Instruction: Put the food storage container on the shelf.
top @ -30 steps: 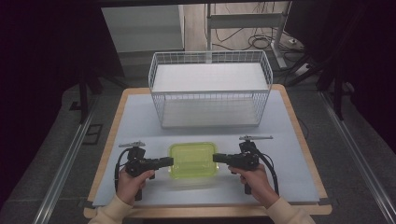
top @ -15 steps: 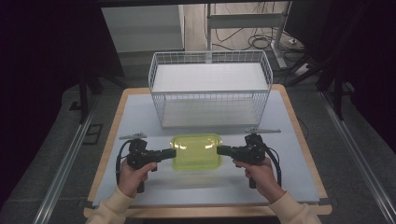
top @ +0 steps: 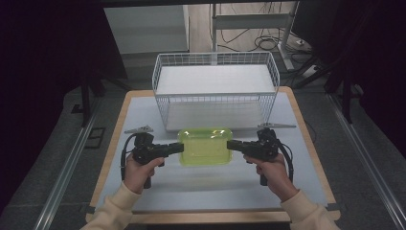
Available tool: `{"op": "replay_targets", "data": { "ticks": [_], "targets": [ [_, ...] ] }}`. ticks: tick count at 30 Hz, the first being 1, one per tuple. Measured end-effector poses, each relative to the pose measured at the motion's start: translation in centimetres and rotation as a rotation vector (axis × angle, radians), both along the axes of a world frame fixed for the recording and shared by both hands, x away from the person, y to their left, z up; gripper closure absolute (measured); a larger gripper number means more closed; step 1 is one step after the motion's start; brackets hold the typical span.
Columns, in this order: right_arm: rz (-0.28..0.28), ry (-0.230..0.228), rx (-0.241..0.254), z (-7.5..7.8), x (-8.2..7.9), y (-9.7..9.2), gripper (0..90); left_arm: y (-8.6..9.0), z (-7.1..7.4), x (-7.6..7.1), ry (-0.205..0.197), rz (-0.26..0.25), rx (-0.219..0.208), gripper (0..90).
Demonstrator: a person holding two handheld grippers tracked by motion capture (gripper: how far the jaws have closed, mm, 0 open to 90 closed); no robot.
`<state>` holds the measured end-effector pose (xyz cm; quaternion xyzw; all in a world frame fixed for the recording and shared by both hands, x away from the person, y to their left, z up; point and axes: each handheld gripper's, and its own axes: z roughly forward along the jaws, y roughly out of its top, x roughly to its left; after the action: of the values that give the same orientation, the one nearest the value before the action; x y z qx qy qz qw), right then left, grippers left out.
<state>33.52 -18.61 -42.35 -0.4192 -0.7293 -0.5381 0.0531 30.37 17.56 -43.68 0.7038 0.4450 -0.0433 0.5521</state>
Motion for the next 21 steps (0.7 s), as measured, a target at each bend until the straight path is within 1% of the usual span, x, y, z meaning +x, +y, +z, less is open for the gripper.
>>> {"op": "replay_targets", "data": {
  "ticks": [2, 3, 4, 7, 10, 11, 12, 17, 18, 20, 21],
  "targets": [
    [-0.001, -0.009, 0.001, 0.3, 0.1, -0.1, 81.0, -0.1, 0.4, 0.2, -0.01, -0.002, 0.003, 81.4],
    [-0.004, -0.015, 0.001, 0.8, 0.2, -0.2, 80.9, -0.1, 0.5, 0.3, -0.012, -0.005, 0.001, 81.4],
    [-0.004, -0.015, 0.001, 0.8, 0.2, -0.2, 80.9, -0.2, 0.7, 0.3, -0.016, -0.004, 0.002, 81.4],
    [-0.006, -0.031, -0.002, 1.4, 0.3, -0.3, 80.9, -0.3, 1.3, 0.5, -0.041, -0.006, 0.006, 81.4],
    [-0.006, -0.037, -0.002, 2.0, 0.4, -0.4, 80.9, -0.3, 1.7, 0.8, -0.048, -0.007, 0.001, 81.4],
    [-0.009, -0.044, -0.007, 2.4, 0.5, -0.4, 81.0, -0.4, 2.1, 1.0, -0.052, -0.006, 0.002, 81.4],
    [-0.009, -0.044, -0.007, 2.4, 0.5, -0.4, 81.0, -0.4, 2.1, 1.0, -0.052, -0.006, 0.002, 81.5],
    [-0.014, -0.062, 0.0, 3.3, 1.0, -0.6, 80.9, -0.6, 3.1, 1.6, -0.083, -0.01, 0.005, 81.4],
    [-0.015, -0.072, 0.003, 3.7, 1.2, -0.7, 80.9, -0.6, 3.3, 1.7, -0.087, -0.011, 0.005, 81.4],
    [-0.016, -0.078, 0.002, 3.9, 1.3, -0.7, 80.9, -0.7, 3.7, 2.1, -0.094, -0.013, 0.004, 81.4],
    [-0.017, -0.087, -0.001, 4.3, 1.5, -0.7, 80.9, -0.7, 3.9, 2.2, -0.096, -0.012, 0.004, 81.4]
  ]
}}
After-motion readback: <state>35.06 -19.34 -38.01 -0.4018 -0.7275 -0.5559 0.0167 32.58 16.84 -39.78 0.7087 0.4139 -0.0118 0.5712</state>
